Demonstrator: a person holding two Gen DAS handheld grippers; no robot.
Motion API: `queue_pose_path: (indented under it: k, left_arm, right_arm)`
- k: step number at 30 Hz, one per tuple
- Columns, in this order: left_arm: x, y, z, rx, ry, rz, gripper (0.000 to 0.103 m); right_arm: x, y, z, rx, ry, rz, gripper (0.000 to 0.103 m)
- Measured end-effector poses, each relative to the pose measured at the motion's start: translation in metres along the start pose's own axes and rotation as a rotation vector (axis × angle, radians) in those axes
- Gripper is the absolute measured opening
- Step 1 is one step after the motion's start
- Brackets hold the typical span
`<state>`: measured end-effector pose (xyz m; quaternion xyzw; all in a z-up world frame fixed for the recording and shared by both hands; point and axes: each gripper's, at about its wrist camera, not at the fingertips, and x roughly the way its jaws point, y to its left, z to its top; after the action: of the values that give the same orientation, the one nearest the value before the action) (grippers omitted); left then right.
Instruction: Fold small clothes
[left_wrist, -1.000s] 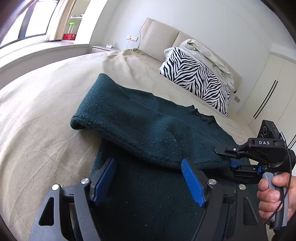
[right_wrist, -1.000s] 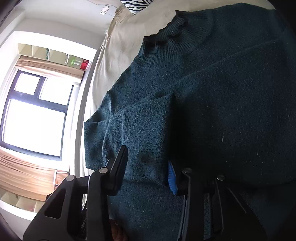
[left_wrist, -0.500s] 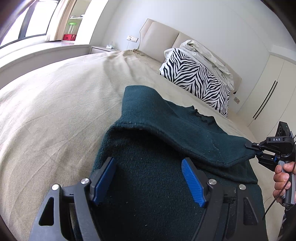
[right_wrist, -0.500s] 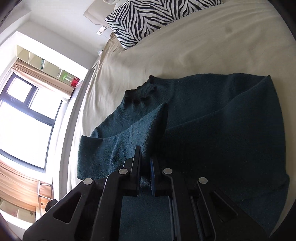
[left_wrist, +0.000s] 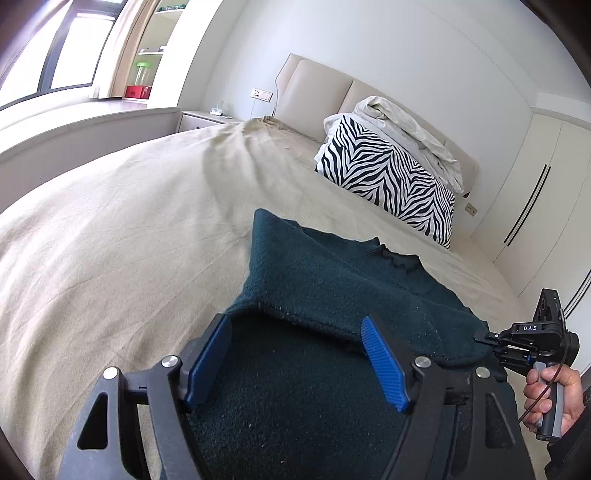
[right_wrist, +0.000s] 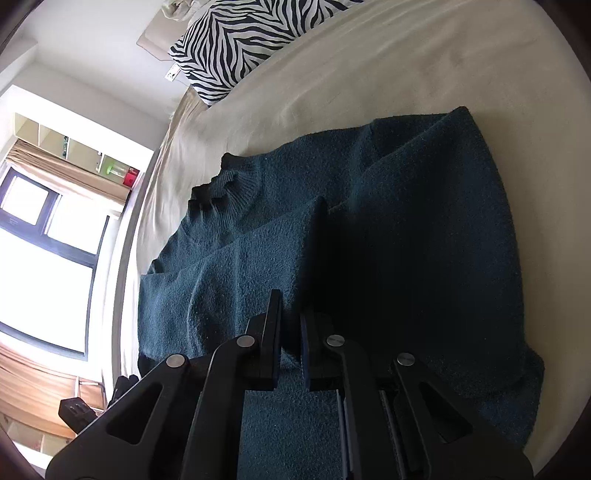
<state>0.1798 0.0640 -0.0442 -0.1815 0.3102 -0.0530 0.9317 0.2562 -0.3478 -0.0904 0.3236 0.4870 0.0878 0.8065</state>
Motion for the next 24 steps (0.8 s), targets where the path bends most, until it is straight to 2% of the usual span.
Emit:
queue_pose_path:
  k: [3, 5, 6, 7, 9, 13, 14, 15, 16, 17, 20, 24]
  left_arm:
    - [0.018, -0.014, 0.017, 0.057, 0.032, -0.021, 0.071]
    - [0.038, -0.012, 0.025, 0.014, 0.119, -0.035, 0.054]
    - [0.045, -0.006, 0.026, -0.036, 0.165, -0.047, 0.041]
    - [0.045, 0.000, 0.025, -0.092, 0.188, -0.077, 0.038]
    - [0.034, 0.009, 0.016, -0.153, 0.182, -0.126, 0.038]
    - [0.034, 0.012, -0.009, -0.204, 0.254, -0.168, 0.038]
    - [0.037, 0.011, -0.010, -0.205, 0.258, -0.156, 0.038]
    - [0.042, 0.013, -0.008, -0.218, 0.249, -0.150, 0.039]
    - [0.048, 0.017, -0.006, -0.248, 0.240, -0.158, 0.044]
    - [0.054, 0.021, -0.004, -0.279, 0.239, -0.162, 0.046]
    - [0.070, 0.032, 0.002, -0.359, 0.236, -0.178, 0.046]
    - [0.065, 0.047, 0.009, -0.421, 0.141, -0.168, 0.045]
  right_arm:
    - [-0.003, 0.008, -0.001, -0.018, -0.004, 0.011, 0.007]
    - [-0.006, 0.011, -0.002, -0.016, -0.007, 0.030, 0.007]
    - [-0.008, 0.013, -0.002, -0.014, -0.009, 0.039, 0.008]
    - [-0.010, 0.014, -0.003, -0.011, -0.009, 0.050, 0.008]
    - [-0.013, 0.017, -0.005, -0.012, -0.008, 0.072, 0.008]
    - [-0.014, 0.023, -0.008, -0.022, -0.008, 0.095, 0.009]
    - [-0.015, 0.024, -0.009, -0.020, -0.008, 0.101, 0.009]
    - [-0.014, 0.025, -0.009, -0.017, -0.009, 0.107, 0.009]
    - [-0.013, 0.025, -0.010, -0.014, -0.009, 0.109, 0.009]
    - [-0.013, 0.025, -0.010, -0.013, -0.010, 0.111, 0.009]
    - [-0.013, 0.025, -0.012, -0.007, -0.011, 0.121, 0.009]
    - [-0.015, 0.021, -0.012, 0.005, -0.017, 0.131, 0.009]
